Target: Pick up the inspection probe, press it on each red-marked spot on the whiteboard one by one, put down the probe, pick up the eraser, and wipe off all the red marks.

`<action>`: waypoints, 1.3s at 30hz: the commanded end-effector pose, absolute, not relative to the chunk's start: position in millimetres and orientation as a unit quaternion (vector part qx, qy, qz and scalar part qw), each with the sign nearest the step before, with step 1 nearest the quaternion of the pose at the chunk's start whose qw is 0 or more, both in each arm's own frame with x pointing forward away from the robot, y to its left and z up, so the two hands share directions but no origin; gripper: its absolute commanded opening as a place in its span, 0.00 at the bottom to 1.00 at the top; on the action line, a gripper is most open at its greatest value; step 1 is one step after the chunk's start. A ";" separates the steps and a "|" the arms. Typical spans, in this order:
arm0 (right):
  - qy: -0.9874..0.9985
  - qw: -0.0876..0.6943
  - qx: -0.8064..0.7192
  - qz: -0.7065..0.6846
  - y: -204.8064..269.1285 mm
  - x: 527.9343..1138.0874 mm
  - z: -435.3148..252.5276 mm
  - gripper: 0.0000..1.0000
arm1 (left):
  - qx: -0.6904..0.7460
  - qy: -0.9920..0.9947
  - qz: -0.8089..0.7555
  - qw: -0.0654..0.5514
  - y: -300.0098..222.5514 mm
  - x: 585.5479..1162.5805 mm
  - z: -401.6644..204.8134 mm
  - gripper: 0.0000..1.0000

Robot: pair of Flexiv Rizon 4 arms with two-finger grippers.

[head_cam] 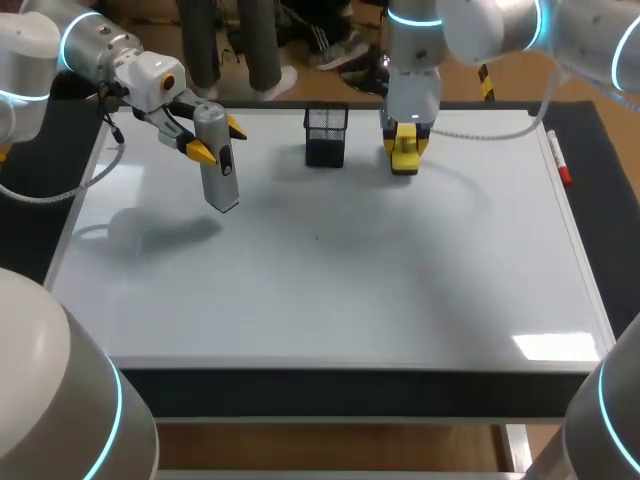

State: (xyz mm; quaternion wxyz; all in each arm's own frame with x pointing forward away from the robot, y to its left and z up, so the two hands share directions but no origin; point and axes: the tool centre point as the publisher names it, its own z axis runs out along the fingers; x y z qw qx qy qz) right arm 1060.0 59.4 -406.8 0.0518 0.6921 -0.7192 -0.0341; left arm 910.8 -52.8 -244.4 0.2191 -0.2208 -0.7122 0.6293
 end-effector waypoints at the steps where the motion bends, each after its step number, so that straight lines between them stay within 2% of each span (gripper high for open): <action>1: -0.718 0.064 0.692 -0.043 60.2 1066.3 -412.8 0.00 | -0.222 -0.712 0.629 0.221 -52.6 912.0 -243.4 0.00; 22: -0.732 0.067 0.678 -0.026 52.8 1069.2 -422.2 0.00 | -0.222 -0.712 0.629 0.221 -52.6 912.0 -243.4 0.00; 23: -0.734 0.067 0.676 -0.028 51.7 1069.7 -421.5 0.29 | -0.222 -0.712 0.629 0.221 -52.6 912.0 -243.4 0.00; 25: -0.741 0.062 0.668 -0.030 49.0 1069.3 -418.5 0.98 | -0.222 -0.712 0.629 0.221 -52.6 912.0 -243.4 0.00; 39: -0.809 0.032 0.586 -0.015 10.1 1057.9 -392.0 1.00 | -0.222 -0.712 0.629 0.221 -52.6 912.0 -243.4 0.00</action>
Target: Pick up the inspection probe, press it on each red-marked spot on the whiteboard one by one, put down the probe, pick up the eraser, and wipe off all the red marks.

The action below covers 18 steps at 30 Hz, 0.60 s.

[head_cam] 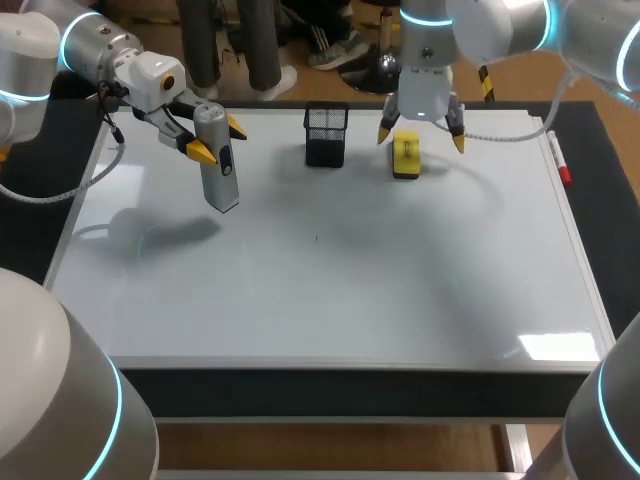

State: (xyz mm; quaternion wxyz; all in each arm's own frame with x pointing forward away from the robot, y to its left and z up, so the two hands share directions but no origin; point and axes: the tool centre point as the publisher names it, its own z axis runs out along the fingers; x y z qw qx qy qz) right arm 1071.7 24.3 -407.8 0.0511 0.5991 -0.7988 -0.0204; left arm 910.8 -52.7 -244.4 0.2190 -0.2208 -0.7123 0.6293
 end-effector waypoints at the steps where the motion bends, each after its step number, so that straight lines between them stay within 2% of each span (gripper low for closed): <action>1: -0.819 0.028 0.573 -0.017 7.4 1057.0 -389.3 1.00 | -0.222 -0.712 0.629 0.221 -52.6 912.0 -243.4 0.00; 10: -0.903 -0.046 0.417 -0.092 -25.7 1047.9 -356.1 1.00 | -0.222 -0.712 0.629 0.221 -52.6 912.0 -243.4 0.00; 18: -0.938 -0.083 0.306 -0.136 -48.9 1039.5 -323.1 1.00 | -0.222 -0.712 0.629 0.221 -52.6 912.0 -243.4 0.00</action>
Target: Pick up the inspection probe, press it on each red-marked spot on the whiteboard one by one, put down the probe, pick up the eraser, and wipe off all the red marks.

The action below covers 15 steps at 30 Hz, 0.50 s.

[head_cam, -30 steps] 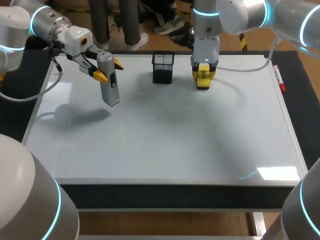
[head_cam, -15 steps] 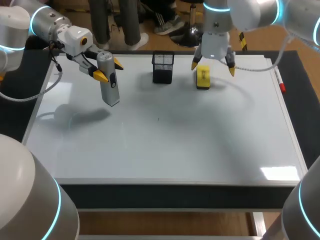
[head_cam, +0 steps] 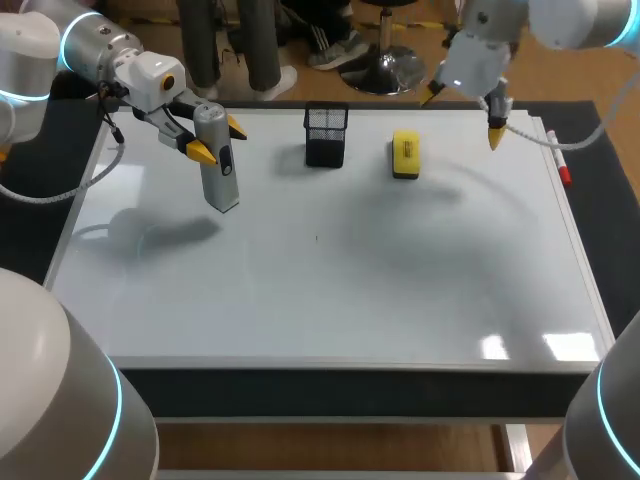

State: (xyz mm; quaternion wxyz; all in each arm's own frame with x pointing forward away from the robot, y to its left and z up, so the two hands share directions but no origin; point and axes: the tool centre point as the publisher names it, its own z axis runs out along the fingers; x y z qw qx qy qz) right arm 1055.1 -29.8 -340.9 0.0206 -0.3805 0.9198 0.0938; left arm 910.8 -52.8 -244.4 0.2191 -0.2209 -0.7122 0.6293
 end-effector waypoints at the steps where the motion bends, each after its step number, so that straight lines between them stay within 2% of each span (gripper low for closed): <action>1: 0.941 0.084 -0.296 0.137 -50.7 1038.8 -319.2 1.00 | -0.222 -0.712 0.629 0.221 -52.6 912.0 -243.4 0.00; 15: 0.942 0.170 -0.205 0.202 -70.0 1023.9 -270.3 1.00 | -0.222 -0.712 0.629 0.221 -52.6 912.0 -243.4 0.00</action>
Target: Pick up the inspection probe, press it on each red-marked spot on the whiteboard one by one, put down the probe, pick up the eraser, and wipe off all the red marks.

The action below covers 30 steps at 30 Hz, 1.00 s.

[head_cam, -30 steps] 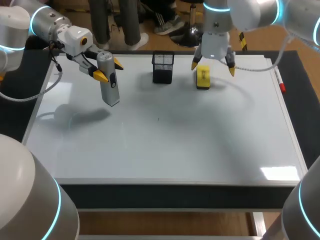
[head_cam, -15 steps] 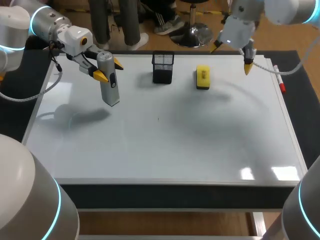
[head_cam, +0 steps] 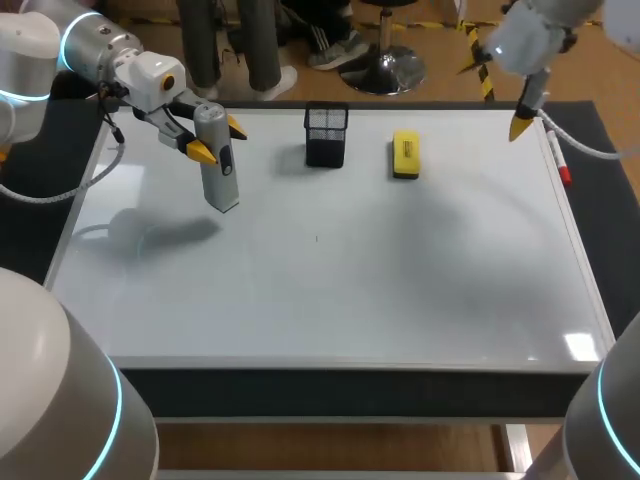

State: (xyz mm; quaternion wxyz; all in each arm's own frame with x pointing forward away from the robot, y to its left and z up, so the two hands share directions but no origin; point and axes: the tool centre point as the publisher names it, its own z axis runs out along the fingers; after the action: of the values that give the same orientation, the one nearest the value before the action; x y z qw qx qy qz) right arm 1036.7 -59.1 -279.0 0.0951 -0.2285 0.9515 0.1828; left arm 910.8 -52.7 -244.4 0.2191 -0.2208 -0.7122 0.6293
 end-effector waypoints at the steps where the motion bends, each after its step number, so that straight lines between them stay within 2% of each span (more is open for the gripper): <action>1: 0.941 0.174 -0.200 0.209 -71.0 1023.7 -268.7 1.00 | -0.222 -0.712 0.629 0.221 -52.6 912.0 -243.4 0.00; 21: 0.942 0.175 -0.194 0.210 -72.7 1023.4 -265.6 1.00 | -0.222 -0.712 0.629 0.221 -52.6 912.0 -243.4 0.00; 30: 0.942 0.175 -0.194 0.210 -72.7 1023.4 -265.6 1.00 | -0.257 -0.702 0.625 0.227 -95.3 937.4 -219.0 0.00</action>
State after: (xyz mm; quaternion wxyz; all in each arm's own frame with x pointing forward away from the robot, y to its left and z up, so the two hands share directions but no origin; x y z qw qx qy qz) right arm 1023.1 -72.7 -266.2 0.1759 -0.1930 0.9418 0.2118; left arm 924.2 -85.2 -221.4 0.2079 -0.2428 -0.7044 0.6338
